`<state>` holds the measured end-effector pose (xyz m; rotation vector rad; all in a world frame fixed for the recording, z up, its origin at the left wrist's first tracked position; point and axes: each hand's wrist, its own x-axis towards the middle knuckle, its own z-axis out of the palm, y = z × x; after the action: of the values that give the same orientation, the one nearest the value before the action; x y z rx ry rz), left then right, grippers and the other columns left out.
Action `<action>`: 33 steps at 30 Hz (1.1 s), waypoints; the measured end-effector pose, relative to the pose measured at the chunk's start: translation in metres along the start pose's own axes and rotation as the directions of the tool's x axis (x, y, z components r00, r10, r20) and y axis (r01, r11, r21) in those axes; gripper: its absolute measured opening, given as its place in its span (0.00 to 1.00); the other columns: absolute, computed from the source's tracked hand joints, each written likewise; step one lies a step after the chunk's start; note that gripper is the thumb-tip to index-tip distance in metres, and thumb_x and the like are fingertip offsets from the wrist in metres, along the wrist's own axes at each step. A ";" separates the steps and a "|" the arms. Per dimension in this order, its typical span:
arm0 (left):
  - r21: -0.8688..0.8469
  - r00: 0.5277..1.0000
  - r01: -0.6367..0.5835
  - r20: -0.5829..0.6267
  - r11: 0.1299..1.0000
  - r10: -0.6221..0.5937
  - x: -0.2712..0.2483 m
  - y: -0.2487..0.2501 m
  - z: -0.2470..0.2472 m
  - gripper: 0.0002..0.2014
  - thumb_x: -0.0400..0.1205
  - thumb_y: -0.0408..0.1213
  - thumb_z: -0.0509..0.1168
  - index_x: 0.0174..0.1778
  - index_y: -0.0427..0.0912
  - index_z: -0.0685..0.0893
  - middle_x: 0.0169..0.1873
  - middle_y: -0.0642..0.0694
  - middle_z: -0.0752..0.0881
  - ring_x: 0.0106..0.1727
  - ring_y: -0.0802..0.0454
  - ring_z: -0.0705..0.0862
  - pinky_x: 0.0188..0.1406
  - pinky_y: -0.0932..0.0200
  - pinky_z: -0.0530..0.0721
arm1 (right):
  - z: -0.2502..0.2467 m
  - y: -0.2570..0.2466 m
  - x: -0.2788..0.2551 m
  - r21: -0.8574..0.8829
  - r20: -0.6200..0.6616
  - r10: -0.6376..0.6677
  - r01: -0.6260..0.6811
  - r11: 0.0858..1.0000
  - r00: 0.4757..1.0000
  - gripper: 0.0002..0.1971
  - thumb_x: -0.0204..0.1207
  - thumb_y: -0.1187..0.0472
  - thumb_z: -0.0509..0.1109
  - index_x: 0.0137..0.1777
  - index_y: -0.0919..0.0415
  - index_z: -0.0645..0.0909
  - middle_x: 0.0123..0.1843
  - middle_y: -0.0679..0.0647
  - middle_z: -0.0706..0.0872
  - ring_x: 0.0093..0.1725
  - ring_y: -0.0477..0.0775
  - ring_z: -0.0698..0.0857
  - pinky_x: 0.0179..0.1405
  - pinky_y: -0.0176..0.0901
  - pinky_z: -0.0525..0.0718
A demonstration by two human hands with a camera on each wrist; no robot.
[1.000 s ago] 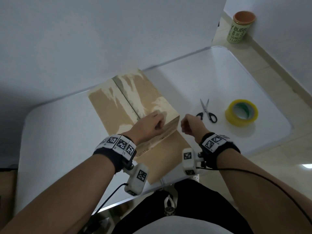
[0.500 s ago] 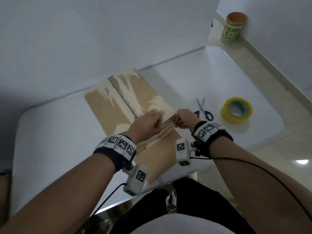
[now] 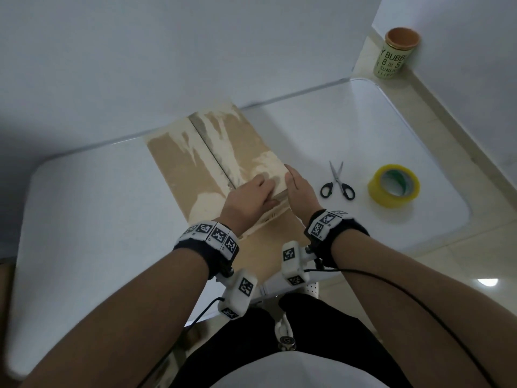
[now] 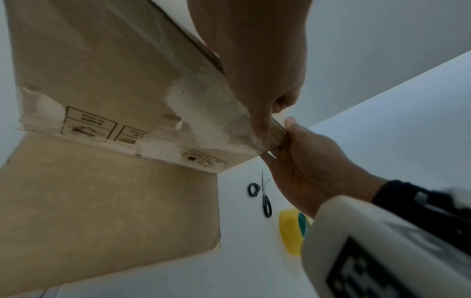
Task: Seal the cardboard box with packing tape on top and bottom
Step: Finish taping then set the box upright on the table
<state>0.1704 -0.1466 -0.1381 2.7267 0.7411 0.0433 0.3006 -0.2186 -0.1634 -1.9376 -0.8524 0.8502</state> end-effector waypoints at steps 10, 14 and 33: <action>0.082 0.995 -0.048 0.086 0.995 0.041 -0.074 -0.044 -0.026 0.12 0.81 0.45 0.65 0.40 0.48 0.68 0.40 0.53 0.72 0.34 0.52 0.72 0.24 0.58 0.64 | 0.006 0.005 -0.002 0.051 -0.083 -0.031 0.035 0.998 0.996 0.22 0.89 0.55 0.48 0.80 0.58 0.66 0.79 0.54 0.71 0.79 0.52 0.69 0.74 0.35 0.62; 0.061 0.992 0.035 0.123 0.998 -0.042 -0.093 -0.058 -0.034 0.14 0.80 0.48 0.66 0.39 0.49 0.67 0.39 0.55 0.70 0.35 0.54 0.70 0.24 0.60 0.63 | 0.008 0.008 -0.005 0.063 -0.112 -0.033 0.040 0.997 0.993 0.21 0.89 0.54 0.49 0.79 0.56 0.68 0.78 0.52 0.73 0.76 0.50 0.71 0.73 0.36 0.64; -0.903 0.494 0.345 -0.056 0.255 -0.868 -0.081 -0.085 -0.056 0.13 0.78 0.45 0.71 0.54 0.46 0.79 0.55 0.49 0.83 0.58 0.52 0.83 0.48 0.63 0.77 | 0.000 -0.012 0.011 0.024 -0.105 0.009 -0.006 1.000 0.994 0.17 0.87 0.63 0.51 0.73 0.55 0.71 0.70 0.55 0.79 0.66 0.59 0.79 0.58 0.39 0.72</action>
<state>0.0530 -0.1010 -0.1070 1.2724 1.5183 0.8294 0.3041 -0.2044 -0.1553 -1.9480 -0.7697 0.7524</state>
